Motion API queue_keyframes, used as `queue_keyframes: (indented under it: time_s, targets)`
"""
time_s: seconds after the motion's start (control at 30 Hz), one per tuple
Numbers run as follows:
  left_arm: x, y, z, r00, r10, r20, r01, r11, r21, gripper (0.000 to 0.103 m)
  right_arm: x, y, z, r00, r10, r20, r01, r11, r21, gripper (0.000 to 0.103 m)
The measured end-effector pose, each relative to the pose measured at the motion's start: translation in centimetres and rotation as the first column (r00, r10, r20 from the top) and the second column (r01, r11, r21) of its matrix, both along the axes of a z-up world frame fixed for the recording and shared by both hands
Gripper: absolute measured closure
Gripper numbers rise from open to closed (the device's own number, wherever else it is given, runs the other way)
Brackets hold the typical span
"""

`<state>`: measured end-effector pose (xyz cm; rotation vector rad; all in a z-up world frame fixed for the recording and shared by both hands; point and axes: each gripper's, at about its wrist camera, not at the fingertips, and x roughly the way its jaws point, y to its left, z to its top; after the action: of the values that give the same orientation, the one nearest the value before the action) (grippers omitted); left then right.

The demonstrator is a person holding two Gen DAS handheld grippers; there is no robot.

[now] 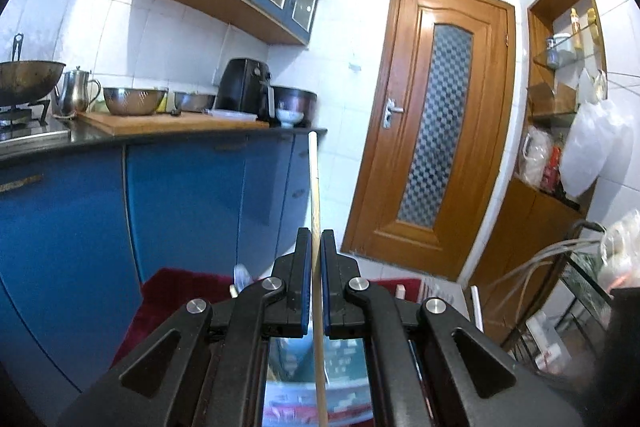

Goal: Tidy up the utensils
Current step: 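Lift both held chopsticks and carry them over the blue holder, then lower the chopsticks into the holder and open both tools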

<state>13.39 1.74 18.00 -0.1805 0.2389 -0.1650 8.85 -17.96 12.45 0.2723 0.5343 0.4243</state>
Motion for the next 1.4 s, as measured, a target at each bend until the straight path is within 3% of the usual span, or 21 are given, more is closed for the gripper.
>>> queue_keyframes:
  time_s: [0.23,0.53,0.7,0.93,1.4]
  targets:
    - [4.2,0.4,-0.3,0.997,0.072,0.027,-0.071,0.997,-0.024,0.101,1.3,0.2,0.1,0.999,-0.006,0.031,0.006,1.000,-0.008,0.096]
    - [7.6,1.1,-2.9,0.990,0.135,0.041,-0.134,0.991,-0.027,0.101,3.8,0.2,1.0,0.994,-0.028,0.110,0.032,0.999,-0.038,0.096]
    - [8.1,0.6,-5.0,0.991,0.133,0.029,-0.133,0.991,-0.008,0.101,5.9,0.6,1.4,0.983,-0.039,0.181,0.048,0.998,-0.042,0.096]
    - [7.9,0.3,-6.8,0.990,0.136,0.033,-0.136,0.991,0.006,0.101,7.8,2.6,0.9,0.946,-0.038,0.323,0.080,0.990,-0.118,0.096]
    - [7.2,0.0,-7.9,0.993,0.114,0.014,-0.114,0.993,0.012,0.101,7.9,2.5,-1.3,0.950,-0.041,0.309,0.084,0.988,-0.128,0.096]
